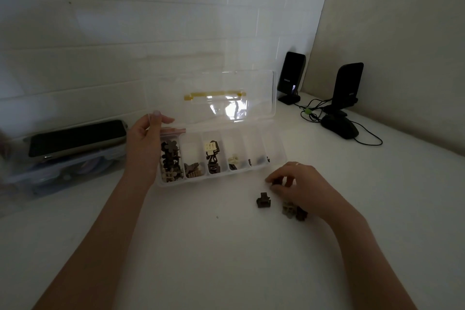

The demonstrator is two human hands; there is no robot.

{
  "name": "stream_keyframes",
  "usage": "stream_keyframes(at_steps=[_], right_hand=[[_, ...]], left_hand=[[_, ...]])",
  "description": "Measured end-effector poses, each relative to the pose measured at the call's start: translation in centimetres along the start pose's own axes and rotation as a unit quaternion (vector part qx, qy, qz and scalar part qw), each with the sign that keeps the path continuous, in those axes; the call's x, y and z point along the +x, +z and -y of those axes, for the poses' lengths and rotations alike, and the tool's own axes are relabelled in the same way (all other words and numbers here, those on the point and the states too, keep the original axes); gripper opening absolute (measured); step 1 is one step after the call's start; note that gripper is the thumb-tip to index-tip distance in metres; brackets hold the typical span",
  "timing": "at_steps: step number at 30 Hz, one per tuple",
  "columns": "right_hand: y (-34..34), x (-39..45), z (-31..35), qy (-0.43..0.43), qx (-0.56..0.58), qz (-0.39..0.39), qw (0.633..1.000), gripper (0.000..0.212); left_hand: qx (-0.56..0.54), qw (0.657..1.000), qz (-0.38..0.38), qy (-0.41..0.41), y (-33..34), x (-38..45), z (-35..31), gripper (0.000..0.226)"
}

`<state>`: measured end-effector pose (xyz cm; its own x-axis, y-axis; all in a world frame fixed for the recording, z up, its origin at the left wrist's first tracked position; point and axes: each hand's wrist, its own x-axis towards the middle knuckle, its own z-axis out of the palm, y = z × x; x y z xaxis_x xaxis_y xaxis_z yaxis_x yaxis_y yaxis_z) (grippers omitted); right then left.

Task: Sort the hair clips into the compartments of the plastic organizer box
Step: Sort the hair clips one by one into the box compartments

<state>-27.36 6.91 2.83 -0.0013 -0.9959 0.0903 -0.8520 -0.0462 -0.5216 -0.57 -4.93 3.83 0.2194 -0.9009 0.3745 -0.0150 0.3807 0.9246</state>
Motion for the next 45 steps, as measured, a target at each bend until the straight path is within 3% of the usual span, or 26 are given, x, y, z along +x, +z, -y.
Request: stream_keyframes(at_steps=[5, 13, 16, 21, 27, 33, 40, 45], right_hand=[[0.0, -0.4, 1.3, -0.052, 0.085, -0.035, 0.994, 0.008], [0.9, -0.7, 3.8, -0.114, 0.213, -0.071, 0.968, 0.024], [0.9, -0.7, 4.0, -0.117, 0.236, -0.077, 0.962, 0.021], [0.7, -0.6, 3.7, -0.115, 0.24, -0.101, 0.959, 0.016], [-0.2, -0.3, 2.8, -0.046, 0.247, -0.236, 0.939, 0.009], [-0.4, -0.2, 2.4, -0.003, 0.295, -0.262, 0.919, 0.011], [0.0, -0.3, 3.0, -0.079, 0.234, -0.261, 0.933, 0.016], [1.6, 0.0, 2.9, -0.148, 0.044, -0.19, 0.97, 0.028]], left_hand=[[-0.003, 1.0, -0.004, 0.0, 0.2, -0.3, -0.2, 0.033], [0.001, 1.0, -0.016, -0.009, 0.2, -0.5, -0.3, 0.034], [-0.004, 1.0, -0.011, -0.013, 0.0, -0.3, -0.3, 0.034], [-0.003, 1.0, -0.015, 0.002, 0.1, -0.4, -0.2, 0.035], [-0.006, 1.0, 0.008, 0.01, 0.0, -0.1, -0.2, 0.033], [-0.021, 0.999, 0.035, 0.021, -0.1, -0.1, -0.3, 0.032], [-0.032, 0.998, 0.055, 0.021, 0.1, -0.4, -0.7, 0.031], [-0.032, 0.998, 0.055, 0.018, 0.3, -0.3, -0.5, 0.032]])
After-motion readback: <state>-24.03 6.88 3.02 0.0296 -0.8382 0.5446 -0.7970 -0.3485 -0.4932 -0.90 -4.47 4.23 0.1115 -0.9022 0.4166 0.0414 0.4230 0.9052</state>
